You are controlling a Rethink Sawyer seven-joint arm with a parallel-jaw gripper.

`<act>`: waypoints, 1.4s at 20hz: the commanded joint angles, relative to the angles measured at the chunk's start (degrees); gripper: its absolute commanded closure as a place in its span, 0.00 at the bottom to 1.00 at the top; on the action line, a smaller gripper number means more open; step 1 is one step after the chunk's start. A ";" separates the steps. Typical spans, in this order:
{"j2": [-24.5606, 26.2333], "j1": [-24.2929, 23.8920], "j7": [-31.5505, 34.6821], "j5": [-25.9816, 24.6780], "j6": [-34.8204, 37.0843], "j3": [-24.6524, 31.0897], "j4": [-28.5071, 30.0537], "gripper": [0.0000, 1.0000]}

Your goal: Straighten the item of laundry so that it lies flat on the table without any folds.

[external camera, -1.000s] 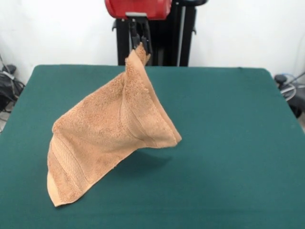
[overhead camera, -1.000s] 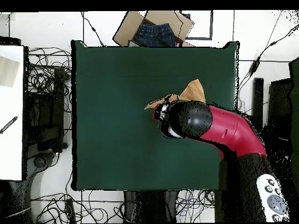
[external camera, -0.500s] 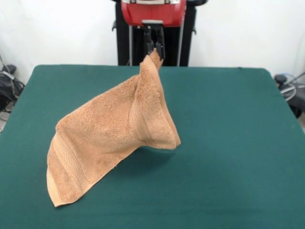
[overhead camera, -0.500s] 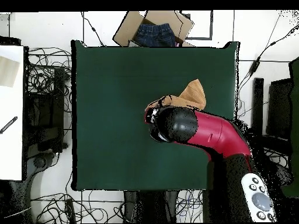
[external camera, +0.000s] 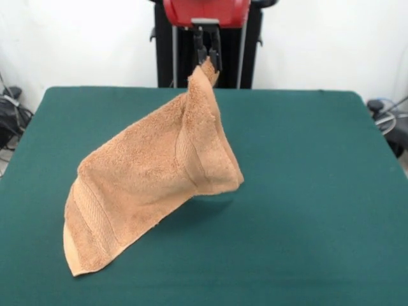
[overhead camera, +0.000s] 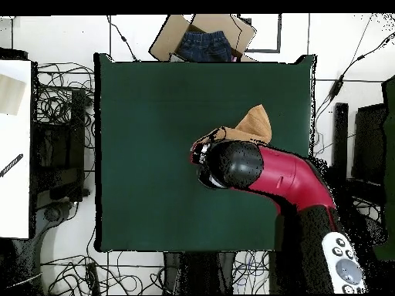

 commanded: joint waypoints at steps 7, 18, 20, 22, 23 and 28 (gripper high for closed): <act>-3.17 -5.07 3.64 2.56 27.05 0.93 -13.38 1.00; -1.08 -5.44 3.29 1.72 21.21 1.32 -11.37 1.00; -0.93 -5.10 3.74 1.87 19.19 1.30 -10.06 1.00; -1.08 -4.94 3.77 1.93 18.82 1.26 -9.72 1.00; -1.18 -4.95 3.75 2.10 18.52 1.24 -9.36 1.00; -0.93 -3.48 5.69 1.75 14.68 0.72 -7.36 1.00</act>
